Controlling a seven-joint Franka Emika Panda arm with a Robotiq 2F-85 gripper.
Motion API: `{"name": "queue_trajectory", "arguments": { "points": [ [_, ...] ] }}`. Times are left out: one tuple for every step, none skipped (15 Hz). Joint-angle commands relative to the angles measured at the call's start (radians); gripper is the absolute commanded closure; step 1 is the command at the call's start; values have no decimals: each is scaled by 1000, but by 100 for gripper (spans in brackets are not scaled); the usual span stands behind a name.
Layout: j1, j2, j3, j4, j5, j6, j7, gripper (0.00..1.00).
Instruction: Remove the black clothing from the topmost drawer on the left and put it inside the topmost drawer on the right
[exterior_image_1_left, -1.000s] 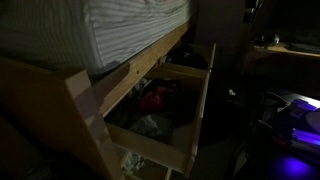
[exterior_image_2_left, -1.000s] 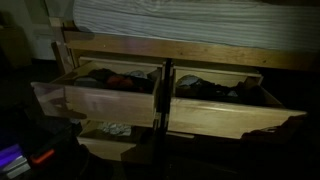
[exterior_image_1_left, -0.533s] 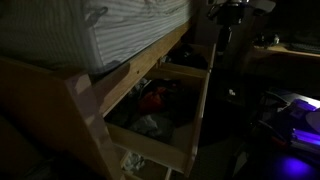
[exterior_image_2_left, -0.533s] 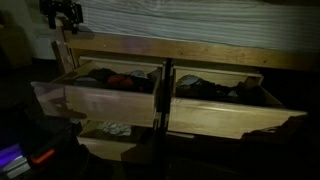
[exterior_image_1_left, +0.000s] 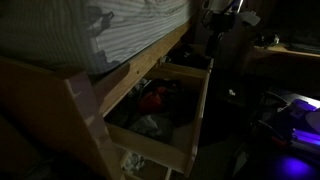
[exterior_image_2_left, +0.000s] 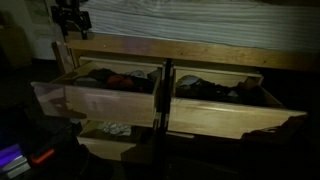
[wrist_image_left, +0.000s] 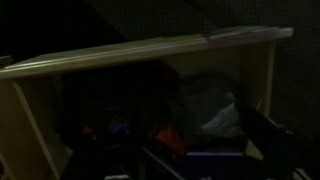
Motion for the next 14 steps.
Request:
{"name": "queue_trajectory", "arguments": {
  "points": [
    [-29, 156, 10, -28, -143, 274, 109, 0],
    [-32, 195, 1, -21, -185, 316, 143, 0],
    [-30, 229, -9, -11, -201, 335, 167, 0],
    [-28, 254, -4, 4, -133, 305, 127, 0],
    [-20, 200, -3, -21, -157, 293, 139, 0],
    [-19, 225, -5, -17, -154, 296, 139, 0],
    [-19, 229, -5, -15, -154, 297, 139, 0],
    [-18, 225, -5, -14, -155, 297, 139, 0],
    [-12, 211, -13, -20, -178, 299, 178, 0],
    [-13, 245, -23, 6, -191, 292, 209, 0],
    [-23, 316, -30, 51, -171, 287, 226, 0],
    [-31, 397, -41, 90, -167, 297, 237, 0],
    [-36, 447, -42, 113, -142, 313, 225, 0],
    [-29, 500, -60, 131, -156, 349, 241, 0]
  ]
}}
